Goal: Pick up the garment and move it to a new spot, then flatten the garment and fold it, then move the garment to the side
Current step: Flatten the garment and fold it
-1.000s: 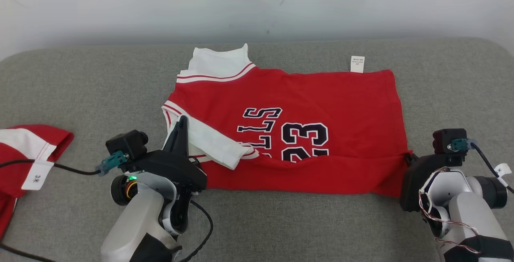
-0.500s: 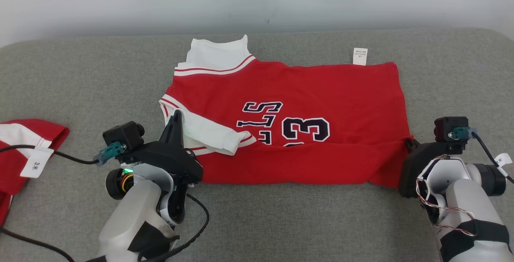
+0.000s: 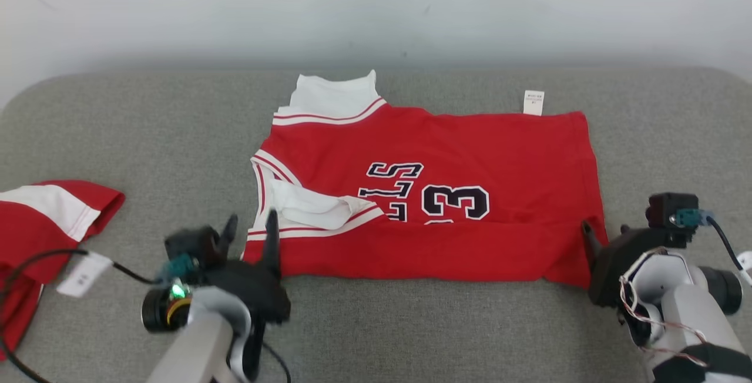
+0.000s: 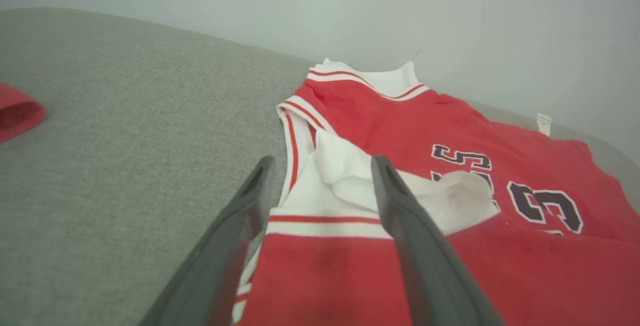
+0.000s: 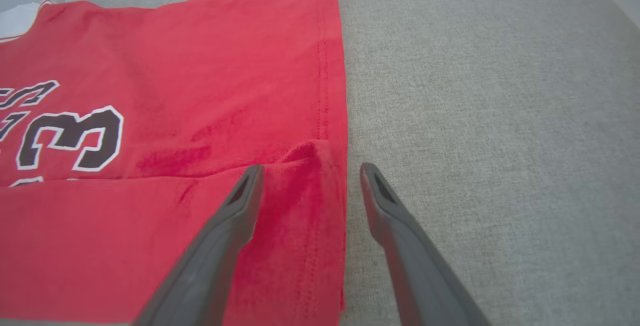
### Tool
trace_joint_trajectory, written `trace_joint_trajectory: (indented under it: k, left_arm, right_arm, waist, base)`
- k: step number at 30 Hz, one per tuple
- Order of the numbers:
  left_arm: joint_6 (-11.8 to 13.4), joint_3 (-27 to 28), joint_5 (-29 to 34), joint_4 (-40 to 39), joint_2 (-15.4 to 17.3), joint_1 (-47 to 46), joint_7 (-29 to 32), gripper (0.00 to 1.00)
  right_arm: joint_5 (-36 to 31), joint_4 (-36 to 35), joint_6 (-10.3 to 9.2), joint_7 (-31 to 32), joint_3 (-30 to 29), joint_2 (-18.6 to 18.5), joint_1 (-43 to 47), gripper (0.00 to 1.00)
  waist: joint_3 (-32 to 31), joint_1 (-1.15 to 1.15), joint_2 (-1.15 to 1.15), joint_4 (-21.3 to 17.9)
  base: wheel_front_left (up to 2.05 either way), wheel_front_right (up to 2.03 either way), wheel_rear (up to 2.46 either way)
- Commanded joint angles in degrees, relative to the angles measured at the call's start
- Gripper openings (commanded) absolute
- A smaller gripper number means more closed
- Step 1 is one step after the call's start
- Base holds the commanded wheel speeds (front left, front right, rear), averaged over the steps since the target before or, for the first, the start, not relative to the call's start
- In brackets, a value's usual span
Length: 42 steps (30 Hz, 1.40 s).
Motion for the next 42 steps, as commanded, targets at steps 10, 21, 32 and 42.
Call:
trace_joint_trajectory:
  k: [10, 21, 32, 42]
  left_arm:
    - [3.8, -3.3, 3.8, 2.6, 0.9, 6.3, 0.7, 1.00]
    - [8.8, -3.0, 3.1, 6.0, -1.2, 1.3, 0.5, 1.00]
    - [7.8, -4.8, 0.8, 10.1, -2.1, 0.2, 0.8, 1.00]
    - [5.1, -7.2, -1.4, 12.9, -2.3, -0.1, 3.3, 0.00]
  right_arm:
    - [0.5, -10.1, 0.03, 8.6, -2.6, -0.4, 10.5, 1.00]
    - [-2.9, -12.8, 0.03, 9.2, -5.0, 2.9, 10.7, 1.00]
    - [-4.9, -10.0, 0.05, 13.0, -3.7, 4.6, 11.1, 1.00]
    - [-3.8, -10.8, 0.12, 16.6, -0.3, 5.0, 12.8, 0.76]
  waist:
    - [-3.6, 0.00, -0.01, 0.2]
    - [1.1, 0.00, -0.01, 0.7]
    - [2.1, 0.00, -0.01, 1.5]
    - [1.6, 0.00, -0.01, 0.9]
  base:
    - [0.00, 0.00, 0.00]
    - [0.00, 0.00, 0.00]
    - [0.00, 0.00, 0.00]
    - [0.00, 0.00, 0.00]
